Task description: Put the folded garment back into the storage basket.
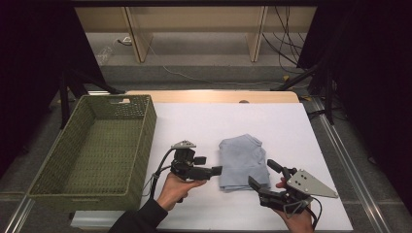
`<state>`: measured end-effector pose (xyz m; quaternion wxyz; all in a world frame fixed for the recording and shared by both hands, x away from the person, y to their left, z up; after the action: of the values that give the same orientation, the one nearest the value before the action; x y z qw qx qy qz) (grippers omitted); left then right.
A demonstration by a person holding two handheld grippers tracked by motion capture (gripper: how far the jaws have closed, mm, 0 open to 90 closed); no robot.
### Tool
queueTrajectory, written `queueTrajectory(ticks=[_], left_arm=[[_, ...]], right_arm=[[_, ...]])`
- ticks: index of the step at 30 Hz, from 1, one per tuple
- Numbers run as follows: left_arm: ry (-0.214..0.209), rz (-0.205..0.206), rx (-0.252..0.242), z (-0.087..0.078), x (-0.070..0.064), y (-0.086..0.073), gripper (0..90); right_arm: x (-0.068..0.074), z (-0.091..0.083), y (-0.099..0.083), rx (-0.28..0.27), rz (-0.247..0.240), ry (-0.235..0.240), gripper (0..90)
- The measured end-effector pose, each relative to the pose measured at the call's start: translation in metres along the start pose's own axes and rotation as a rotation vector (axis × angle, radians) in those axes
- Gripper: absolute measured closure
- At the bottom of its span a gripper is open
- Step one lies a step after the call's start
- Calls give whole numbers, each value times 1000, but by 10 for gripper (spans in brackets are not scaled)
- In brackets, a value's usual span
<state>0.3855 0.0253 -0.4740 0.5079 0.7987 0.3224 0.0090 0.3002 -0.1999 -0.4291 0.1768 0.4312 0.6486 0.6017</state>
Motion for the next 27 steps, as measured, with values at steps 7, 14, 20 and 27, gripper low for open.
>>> queueTrajectory(ticks=[7, 14, 20, 27], left_arm=[[-23, -52, 31, 15, 5, 3, 138], [-46, -101, 49, 30, 10, 6, 132], [-29, -117, 77, 39, 14, 5, 133], [-18, -125, 130, 52, 13, 5, 135]], right_arm=[[0, 0, 0, 0, 0, -1, 199], [0, 0, 0, 1, 0, -1, 200], [0, 0, 0, 1, -1, -1, 200], [0, 0, 0, -2, -4, -3, 203]])
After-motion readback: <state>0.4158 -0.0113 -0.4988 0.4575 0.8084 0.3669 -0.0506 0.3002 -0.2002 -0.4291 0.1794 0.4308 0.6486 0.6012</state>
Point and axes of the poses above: each handheld gripper's, and its own axes: z roughly forward along the jaws, y roughly out of its top, x roughly to its left, the point moved 5 cm from there along z, roughly forward along the jaws, and after that the axes turned 15 degrees about z, right-handed, at the moved point
